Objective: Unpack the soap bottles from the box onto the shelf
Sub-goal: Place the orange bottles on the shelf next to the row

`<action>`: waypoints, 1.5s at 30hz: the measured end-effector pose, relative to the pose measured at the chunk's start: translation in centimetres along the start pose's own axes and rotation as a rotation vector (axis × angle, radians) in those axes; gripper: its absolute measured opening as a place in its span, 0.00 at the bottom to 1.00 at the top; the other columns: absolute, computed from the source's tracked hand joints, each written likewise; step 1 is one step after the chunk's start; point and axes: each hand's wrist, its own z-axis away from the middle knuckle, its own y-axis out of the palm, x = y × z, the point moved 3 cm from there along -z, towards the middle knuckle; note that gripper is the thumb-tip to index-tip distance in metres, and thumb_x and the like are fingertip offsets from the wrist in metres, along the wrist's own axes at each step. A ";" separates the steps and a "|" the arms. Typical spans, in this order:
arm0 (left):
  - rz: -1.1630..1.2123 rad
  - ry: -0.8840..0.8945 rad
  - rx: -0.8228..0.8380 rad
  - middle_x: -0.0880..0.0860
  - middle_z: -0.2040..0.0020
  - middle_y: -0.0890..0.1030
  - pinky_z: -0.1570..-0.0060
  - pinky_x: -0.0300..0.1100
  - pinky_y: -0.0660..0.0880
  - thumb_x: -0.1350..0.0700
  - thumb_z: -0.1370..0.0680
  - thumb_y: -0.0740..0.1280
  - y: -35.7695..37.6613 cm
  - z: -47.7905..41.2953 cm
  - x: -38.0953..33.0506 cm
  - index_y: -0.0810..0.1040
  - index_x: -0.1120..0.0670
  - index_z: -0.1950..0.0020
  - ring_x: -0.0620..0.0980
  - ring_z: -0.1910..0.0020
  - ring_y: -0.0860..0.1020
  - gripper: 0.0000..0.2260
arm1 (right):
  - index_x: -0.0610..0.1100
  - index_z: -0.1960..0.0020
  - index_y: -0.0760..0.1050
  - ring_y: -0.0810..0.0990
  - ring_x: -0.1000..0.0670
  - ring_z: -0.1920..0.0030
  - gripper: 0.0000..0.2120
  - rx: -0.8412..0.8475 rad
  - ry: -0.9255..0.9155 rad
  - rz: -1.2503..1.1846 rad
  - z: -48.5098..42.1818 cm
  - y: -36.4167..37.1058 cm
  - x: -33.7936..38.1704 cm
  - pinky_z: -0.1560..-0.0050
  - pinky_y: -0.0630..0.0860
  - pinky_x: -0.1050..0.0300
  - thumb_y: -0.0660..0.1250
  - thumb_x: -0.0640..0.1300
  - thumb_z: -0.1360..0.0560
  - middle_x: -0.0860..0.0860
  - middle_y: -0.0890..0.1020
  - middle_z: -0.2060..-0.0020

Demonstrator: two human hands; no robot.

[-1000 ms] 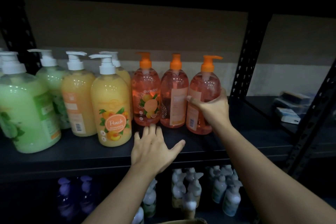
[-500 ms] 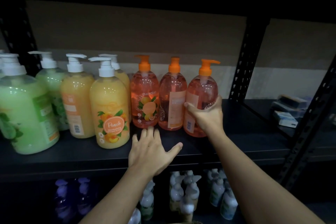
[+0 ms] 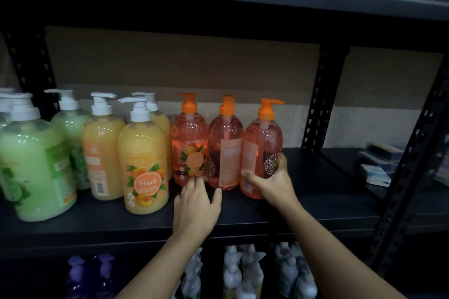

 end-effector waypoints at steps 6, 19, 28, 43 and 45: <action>0.486 -0.236 -0.179 0.56 0.29 0.67 0.32 0.44 0.63 0.54 0.24 0.70 0.5 -1.3 -3.4 0.64 0.58 0.27 0.54 0.29 0.65 0.29 | 0.52 0.25 0.54 0.76 0.51 0.40 0.54 0.050 0.020 0.054 0.5 -0.1 -1.1 0.42 0.70 0.60 0.83 0.52 0.42 0.51 0.75 0.38; 0.471 -0.345 -0.302 0.60 0.28 0.60 0.35 0.57 0.65 0.52 0.29 0.76 4.2 -3.4 -5.8 0.58 0.61 0.24 0.62 0.31 0.62 0.41 | 0.57 0.31 0.60 0.77 0.54 0.40 0.51 0.061 -0.019 -0.032 -1.0 -0.3 -2.8 0.38 0.76 0.53 0.83 0.56 0.48 0.54 0.76 0.40; 0.454 -0.345 -0.256 0.61 0.28 0.57 0.32 0.55 0.61 0.57 0.27 0.74 4.8 -3.4 -5.8 0.55 0.60 0.23 0.64 0.33 0.61 0.39 | 0.57 0.34 0.64 0.81 0.54 0.45 0.50 0.034 0.025 -0.067 -2.2 -0.8 -4.3 0.42 0.79 0.53 0.82 0.54 0.52 0.53 0.79 0.43; 0.458 -0.291 -0.201 0.60 0.27 0.55 0.31 0.55 0.61 0.55 0.26 0.74 5.0 -3.7 -6.1 0.54 0.59 0.23 0.63 0.31 0.59 0.39 | 0.50 0.26 0.58 0.74 0.44 0.36 0.52 -0.215 0.165 0.108 -7.0 -9.6 -6.8 0.35 0.72 0.45 0.84 0.49 0.42 0.47 0.71 0.34; 0.450 -0.288 -0.210 0.60 0.27 0.56 0.31 0.56 0.62 0.54 0.26 0.74 4.9 -3.8 -6.0 0.55 0.59 0.23 0.63 0.31 0.60 0.39 | 0.50 0.25 0.57 0.74 0.45 0.36 0.52 -0.211 0.147 0.107 -7.0 -9.5 -6.6 0.36 0.72 0.47 0.84 0.48 0.40 0.47 0.70 0.33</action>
